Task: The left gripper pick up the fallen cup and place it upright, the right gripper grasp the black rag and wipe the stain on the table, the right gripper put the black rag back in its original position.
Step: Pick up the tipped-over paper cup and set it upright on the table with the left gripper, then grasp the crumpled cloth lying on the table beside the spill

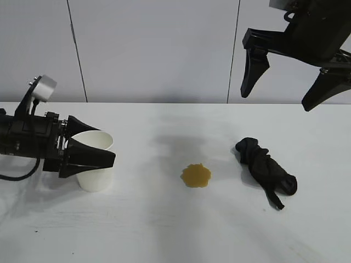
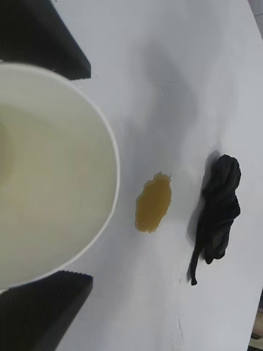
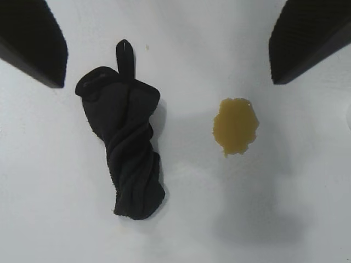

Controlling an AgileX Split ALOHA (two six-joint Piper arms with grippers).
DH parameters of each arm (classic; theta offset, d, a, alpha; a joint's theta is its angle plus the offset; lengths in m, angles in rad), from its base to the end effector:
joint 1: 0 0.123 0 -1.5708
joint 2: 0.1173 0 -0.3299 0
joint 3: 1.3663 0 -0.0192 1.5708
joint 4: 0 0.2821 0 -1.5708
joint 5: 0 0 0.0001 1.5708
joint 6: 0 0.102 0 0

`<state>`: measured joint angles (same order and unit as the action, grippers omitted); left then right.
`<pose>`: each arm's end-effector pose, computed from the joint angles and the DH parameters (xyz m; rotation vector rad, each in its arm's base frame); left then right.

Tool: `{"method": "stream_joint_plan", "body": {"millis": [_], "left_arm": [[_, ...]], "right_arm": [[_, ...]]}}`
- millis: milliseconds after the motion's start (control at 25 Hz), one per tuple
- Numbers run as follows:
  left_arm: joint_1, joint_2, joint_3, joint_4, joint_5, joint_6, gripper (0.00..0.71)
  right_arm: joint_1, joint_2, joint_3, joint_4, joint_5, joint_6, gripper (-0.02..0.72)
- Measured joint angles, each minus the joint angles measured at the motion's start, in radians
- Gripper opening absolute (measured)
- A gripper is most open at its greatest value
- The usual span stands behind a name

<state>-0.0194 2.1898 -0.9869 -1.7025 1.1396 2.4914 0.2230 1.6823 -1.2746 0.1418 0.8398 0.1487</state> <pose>0.3906 -0.0995 0.0896 1.0632 1.7224 -0.9600 0.3774 0.0966 0.2808 -0.0021 2.7486 0.2750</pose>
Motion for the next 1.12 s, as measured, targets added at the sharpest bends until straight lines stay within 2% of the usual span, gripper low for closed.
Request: {"method": "stream_joint_plan", "body": {"millis": [120,160,280,320,400,480,560,640,760,920,1040,1120], "left_arm": [[-0.001,-0.103,0.000,0.005,-0.016,-0.174,0.692],[-0.004,-0.146,0.000,0.014,-0.065,-0.257,0.693],[-0.036,-0.308,-0.001,0.108,-0.332,-0.654,0.693],[-0.051,-0.346,-0.006,0.191,-0.419,-0.810,0.693],[-0.100,-0.416,-0.040,0.432,-0.509,-1.119,0.693],[-0.155,-0.448,-0.103,0.687,-0.514,-1.440,0.693],[-0.203,-0.455,-0.162,0.872,-0.507,-1.673,0.693],[-0.228,-0.457,-0.205,1.054,-0.498,-1.878,0.693],[-0.231,-0.457,-0.223,1.143,-0.490,-1.980,0.694],[-0.231,-0.457,-0.225,1.158,-0.470,-2.005,0.694],[-0.231,-0.457,-0.225,1.160,-0.458,-2.009,0.694],[-0.231,-0.457,-0.225,1.161,-0.458,-2.009,0.694]], "right_arm": [[0.000,0.000,0.000,0.000,0.000,-0.016,0.694],[0.000,0.000,0.000,0.000,0.000,-0.022,0.694],[0.000,0.000,0.000,0.000,0.000,-0.031,0.694],[0.000,0.000,0.000,0.000,-0.001,-0.034,0.694],[0.000,0.000,0.000,0.000,-0.002,-0.035,0.694],[0.000,0.000,0.000,0.000,-0.004,-0.037,0.694],[0.000,0.007,0.000,0.000,-0.007,-0.038,0.694],[0.000,0.042,0.000,-0.019,-0.019,-0.038,0.694],[0.000,0.133,0.000,-0.056,-0.049,-0.038,0.694],[0.000,0.249,0.000,-0.074,-0.126,-0.031,0.691],[0.000,0.303,0.000,-0.075,-0.178,-0.020,0.659],[0.000,0.333,0.000,-0.082,-0.207,-0.013,0.605]]}}
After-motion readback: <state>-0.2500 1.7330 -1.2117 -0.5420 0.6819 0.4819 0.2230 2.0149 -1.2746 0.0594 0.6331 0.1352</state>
